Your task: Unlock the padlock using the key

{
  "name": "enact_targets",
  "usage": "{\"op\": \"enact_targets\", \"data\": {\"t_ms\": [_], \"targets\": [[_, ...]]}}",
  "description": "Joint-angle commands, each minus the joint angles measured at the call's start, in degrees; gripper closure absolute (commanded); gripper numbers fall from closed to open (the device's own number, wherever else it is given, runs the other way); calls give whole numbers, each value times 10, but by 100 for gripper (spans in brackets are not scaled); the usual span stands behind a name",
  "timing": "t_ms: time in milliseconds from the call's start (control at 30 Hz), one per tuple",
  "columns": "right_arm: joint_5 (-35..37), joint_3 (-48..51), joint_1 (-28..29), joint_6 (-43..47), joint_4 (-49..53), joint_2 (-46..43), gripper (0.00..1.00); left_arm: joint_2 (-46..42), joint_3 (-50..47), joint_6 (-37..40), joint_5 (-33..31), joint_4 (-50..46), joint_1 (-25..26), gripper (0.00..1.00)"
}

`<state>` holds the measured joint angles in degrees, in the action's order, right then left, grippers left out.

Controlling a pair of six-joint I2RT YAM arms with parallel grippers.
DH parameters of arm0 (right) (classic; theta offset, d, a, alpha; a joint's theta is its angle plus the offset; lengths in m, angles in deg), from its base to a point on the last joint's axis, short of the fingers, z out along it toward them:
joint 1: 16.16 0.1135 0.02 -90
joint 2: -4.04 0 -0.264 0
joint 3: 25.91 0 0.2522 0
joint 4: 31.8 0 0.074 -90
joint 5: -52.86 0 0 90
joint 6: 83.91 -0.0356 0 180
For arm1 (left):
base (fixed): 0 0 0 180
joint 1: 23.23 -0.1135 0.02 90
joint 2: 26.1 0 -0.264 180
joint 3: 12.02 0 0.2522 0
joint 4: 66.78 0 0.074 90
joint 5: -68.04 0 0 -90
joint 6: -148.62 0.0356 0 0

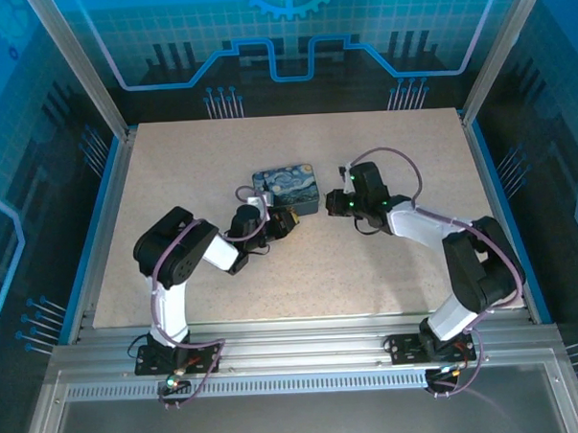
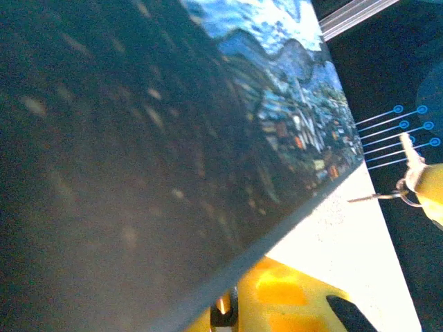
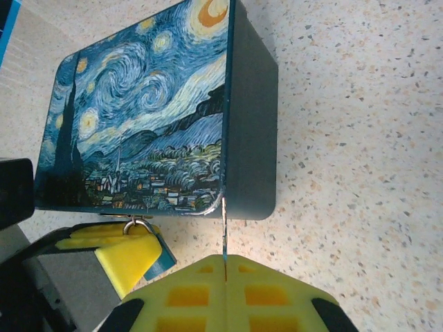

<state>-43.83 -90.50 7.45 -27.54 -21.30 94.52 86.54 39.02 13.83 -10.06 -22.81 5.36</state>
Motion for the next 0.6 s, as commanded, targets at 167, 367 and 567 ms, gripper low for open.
{"op": "enact_targets", "data": {"t_ms": [167,367,567], "targets": [[-92,93,-40,-14,-65,-99,100,-91,46,-32,22,-202,2,100],[-157,143,-52,0,-81,-170,100,-126,63,-45,19,-263,8,100],[-215,173,-67,12,-76,-225,100,-139,85,-61,22,-294,18,100]]}}
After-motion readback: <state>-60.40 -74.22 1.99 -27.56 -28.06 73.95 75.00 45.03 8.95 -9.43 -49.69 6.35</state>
